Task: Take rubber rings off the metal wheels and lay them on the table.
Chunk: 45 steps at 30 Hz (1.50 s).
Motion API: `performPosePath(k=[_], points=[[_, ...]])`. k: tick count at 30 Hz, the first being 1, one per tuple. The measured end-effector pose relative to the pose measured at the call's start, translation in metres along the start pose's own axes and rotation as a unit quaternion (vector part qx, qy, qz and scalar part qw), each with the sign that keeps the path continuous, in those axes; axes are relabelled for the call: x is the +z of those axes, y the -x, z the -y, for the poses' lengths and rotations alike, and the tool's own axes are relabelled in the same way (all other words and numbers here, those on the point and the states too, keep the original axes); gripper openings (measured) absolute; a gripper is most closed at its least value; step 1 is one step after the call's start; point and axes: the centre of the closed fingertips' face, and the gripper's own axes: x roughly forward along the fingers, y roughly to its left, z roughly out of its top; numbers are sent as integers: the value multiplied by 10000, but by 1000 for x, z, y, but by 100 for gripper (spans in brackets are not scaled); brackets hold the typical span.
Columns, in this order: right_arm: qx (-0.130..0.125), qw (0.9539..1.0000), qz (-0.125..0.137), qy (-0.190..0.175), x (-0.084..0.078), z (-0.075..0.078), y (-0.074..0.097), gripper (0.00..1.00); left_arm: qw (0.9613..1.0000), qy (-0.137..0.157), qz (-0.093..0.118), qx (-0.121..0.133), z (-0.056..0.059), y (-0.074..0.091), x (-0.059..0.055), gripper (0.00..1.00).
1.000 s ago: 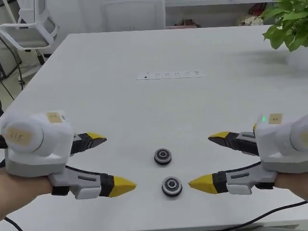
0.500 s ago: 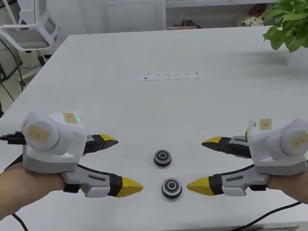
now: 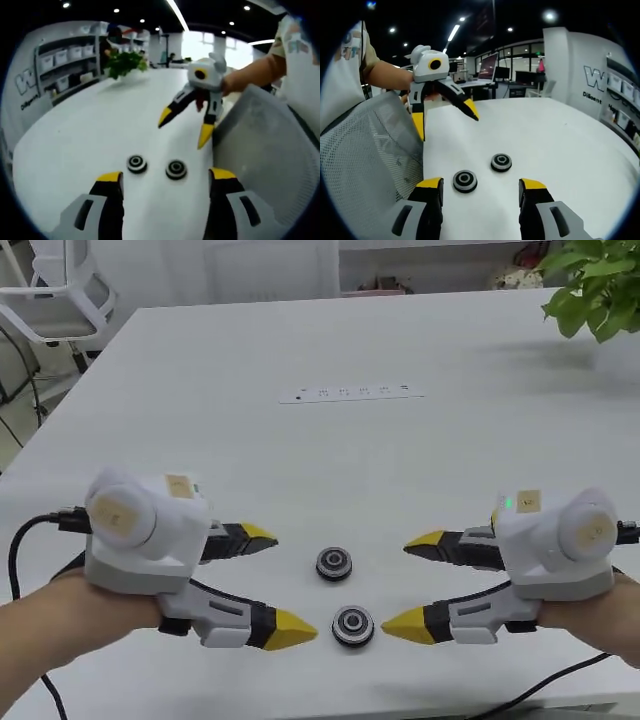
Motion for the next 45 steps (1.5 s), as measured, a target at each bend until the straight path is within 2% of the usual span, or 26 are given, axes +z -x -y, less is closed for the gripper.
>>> performPosePath(k=[8, 16, 23, 30, 40, 45], points=[[143, 9999, -60, 8, -8, -4, -8, 53, 9997, -85, 4, -249, 5, -14, 3, 66], [263, 9995, -170, -26, -17, -7, -14, 46, 9993, -73, -55, -375, 12, -27, 0, 61], [424, 9988, -256, 56, -21, -14, -19, 42, 9984, -73, -195, -528, 18, -37, -7, 56], [514, 9982, -300, 69, -25, -17, -24, 38, 9980, -72, -133, -613, 21, -45, -4, 46], [662, 9968, -414, 174, -29, -22, -30, 35, 9961, -142, -398, -769, 29, -58, -18, 38], [686, 9966, -421, 163, -30, -22, -31, 35, 9957, -243, -454, -765, 30, -63, -19, 36]])
